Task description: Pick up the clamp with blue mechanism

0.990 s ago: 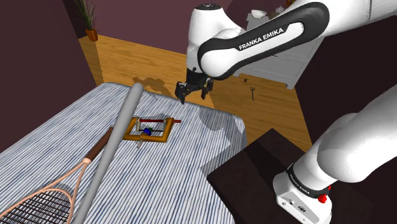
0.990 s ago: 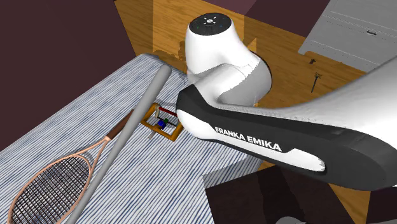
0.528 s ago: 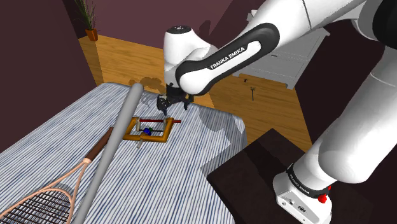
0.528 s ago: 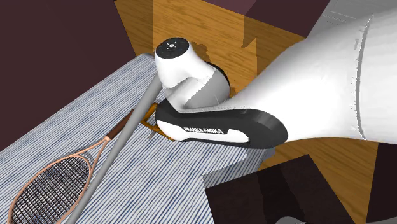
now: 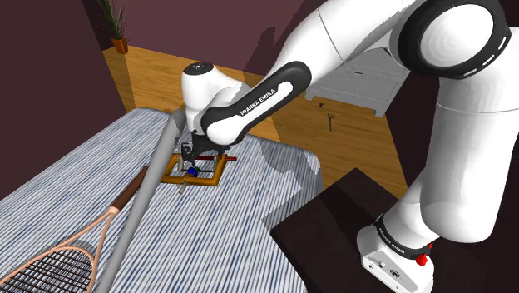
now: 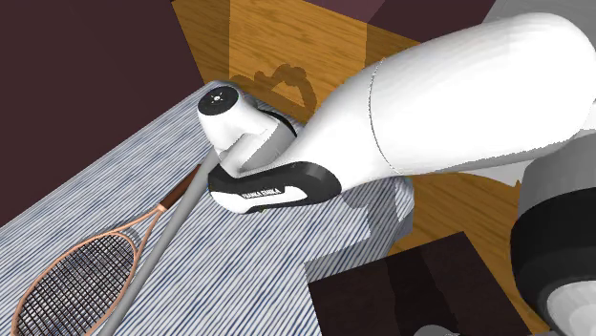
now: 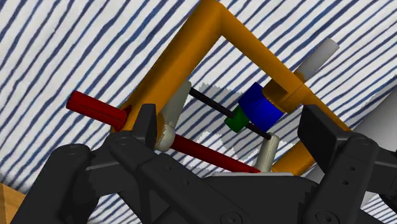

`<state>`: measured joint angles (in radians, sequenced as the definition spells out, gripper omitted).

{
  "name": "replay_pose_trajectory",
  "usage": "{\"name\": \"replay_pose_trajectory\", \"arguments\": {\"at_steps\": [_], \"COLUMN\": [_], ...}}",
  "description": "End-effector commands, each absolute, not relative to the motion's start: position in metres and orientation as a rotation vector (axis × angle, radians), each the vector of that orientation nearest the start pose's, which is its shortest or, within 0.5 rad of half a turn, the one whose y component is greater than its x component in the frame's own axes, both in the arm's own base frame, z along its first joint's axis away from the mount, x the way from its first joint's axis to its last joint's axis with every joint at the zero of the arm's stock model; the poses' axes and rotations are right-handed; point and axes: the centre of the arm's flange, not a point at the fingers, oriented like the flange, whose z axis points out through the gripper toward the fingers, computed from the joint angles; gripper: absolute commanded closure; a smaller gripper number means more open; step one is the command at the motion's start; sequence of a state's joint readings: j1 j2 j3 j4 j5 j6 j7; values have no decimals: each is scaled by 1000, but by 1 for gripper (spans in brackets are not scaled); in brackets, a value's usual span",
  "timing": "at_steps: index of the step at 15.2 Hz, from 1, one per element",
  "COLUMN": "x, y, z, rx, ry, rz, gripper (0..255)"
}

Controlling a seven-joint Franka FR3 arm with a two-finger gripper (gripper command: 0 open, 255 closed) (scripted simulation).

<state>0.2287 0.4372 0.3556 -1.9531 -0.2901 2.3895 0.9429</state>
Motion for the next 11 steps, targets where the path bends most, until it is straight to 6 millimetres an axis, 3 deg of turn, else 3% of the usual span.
{"name": "replay_pose_trajectory", "arguments": {"at_steps": [1, 7, 11], "x": [534, 560, 560], "y": [350, 399, 399], "z": [248, 198, 177], "rx": [-3140, -3141, -3141], "ry": [289, 292, 292], "rz": [-96, -76, -76], "gripper": [0, 0, 0]}}
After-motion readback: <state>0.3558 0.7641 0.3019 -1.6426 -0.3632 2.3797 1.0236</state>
